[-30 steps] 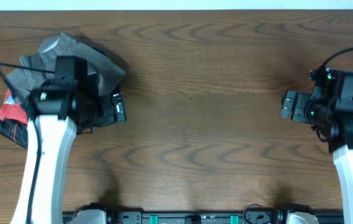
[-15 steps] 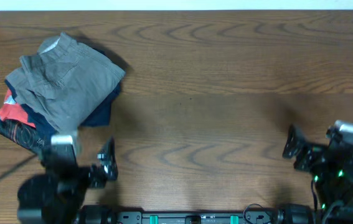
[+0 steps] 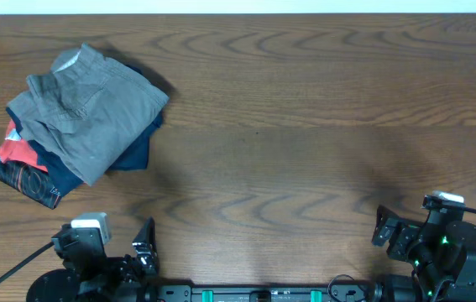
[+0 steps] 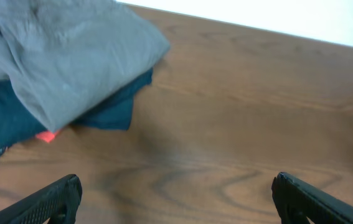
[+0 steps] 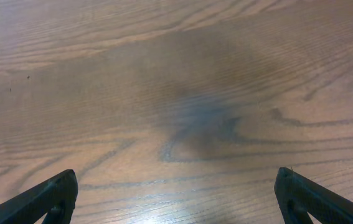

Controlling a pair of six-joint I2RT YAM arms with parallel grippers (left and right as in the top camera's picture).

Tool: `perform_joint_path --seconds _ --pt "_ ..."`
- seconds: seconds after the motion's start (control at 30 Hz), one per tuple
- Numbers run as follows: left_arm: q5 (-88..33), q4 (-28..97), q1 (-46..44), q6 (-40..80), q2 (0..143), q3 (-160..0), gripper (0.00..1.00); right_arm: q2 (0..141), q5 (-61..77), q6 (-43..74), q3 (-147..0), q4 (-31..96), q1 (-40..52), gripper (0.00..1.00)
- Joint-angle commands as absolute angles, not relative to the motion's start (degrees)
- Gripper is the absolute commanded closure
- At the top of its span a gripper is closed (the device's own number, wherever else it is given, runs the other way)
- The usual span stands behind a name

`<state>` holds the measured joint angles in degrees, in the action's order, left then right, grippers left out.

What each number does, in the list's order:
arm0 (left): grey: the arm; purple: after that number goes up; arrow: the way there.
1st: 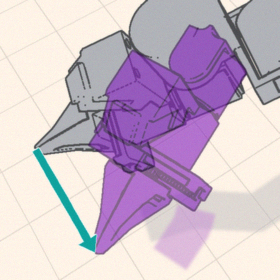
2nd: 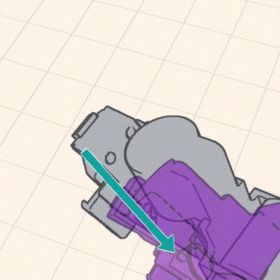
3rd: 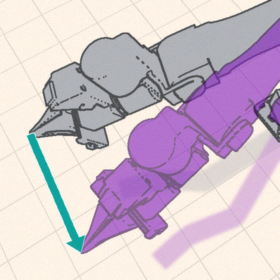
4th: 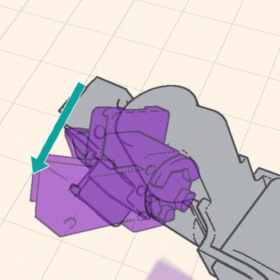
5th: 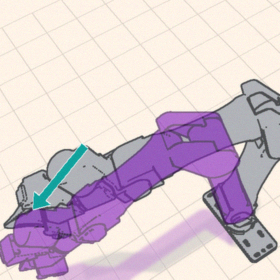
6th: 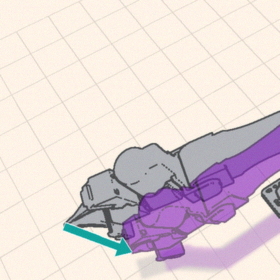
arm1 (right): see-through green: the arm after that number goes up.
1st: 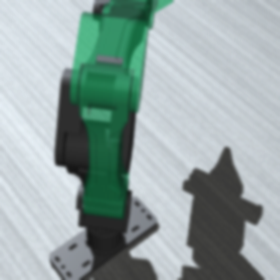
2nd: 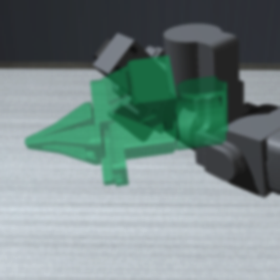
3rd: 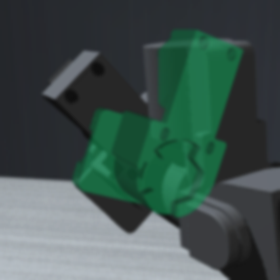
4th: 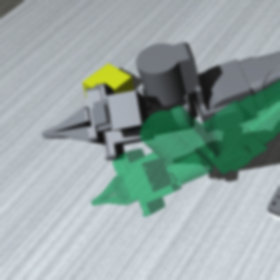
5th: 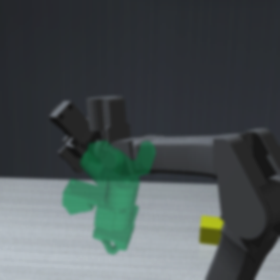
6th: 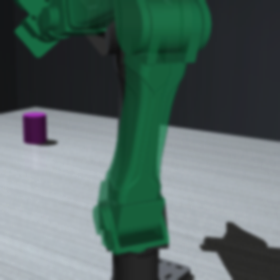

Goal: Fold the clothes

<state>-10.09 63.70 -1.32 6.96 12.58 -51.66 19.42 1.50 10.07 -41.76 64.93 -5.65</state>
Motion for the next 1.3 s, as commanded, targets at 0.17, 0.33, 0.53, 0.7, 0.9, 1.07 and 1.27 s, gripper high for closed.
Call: perform_joint_path --seconds 0.17,0.33,0.53,0.7,0.9,1.07,1.27 --pt "-9.8 67.9 -1.5 5.8 12.5 -51.3 0.02 19.1 1.5 10.7 -41.5 64.9 -5.9 0.01" --pt "-9.8 68.6 -1.5 5.8 12.5 -51.3 0.02 15.7 2.8 10.4 -40.2 61.2 -3.7 0.01" --pt "-9.8 68.6 -1.5 5.8 12.5 -51.3 0.02 6.3 3.3 2.9 -28.5 40.6 1.4 0.01" --pt "-9.8 68.6 -1.5 5.8 12.5 -51.3 0.02 0.4 3.4 2.0 -15.4 20.4 2.9 0.01" --pt "-9.8 68.6 -1.5 5.8 12.5 -51.3 0.02 0.3 3.5 -3.4 -2.0 -1.1 3.1 0.01" --pt "-9.8 68.6 -1.5 5.8 12.5 -51.3 0.02 0.3 3.2 -5.0 -0.3 3.2 3.0 0.01" --pt "-9.8 68.6 -1.5 5.8 12.5 -51.3 0.02 0.5 3.2 -5.0 -0.3 4.0 3.0 0.01"
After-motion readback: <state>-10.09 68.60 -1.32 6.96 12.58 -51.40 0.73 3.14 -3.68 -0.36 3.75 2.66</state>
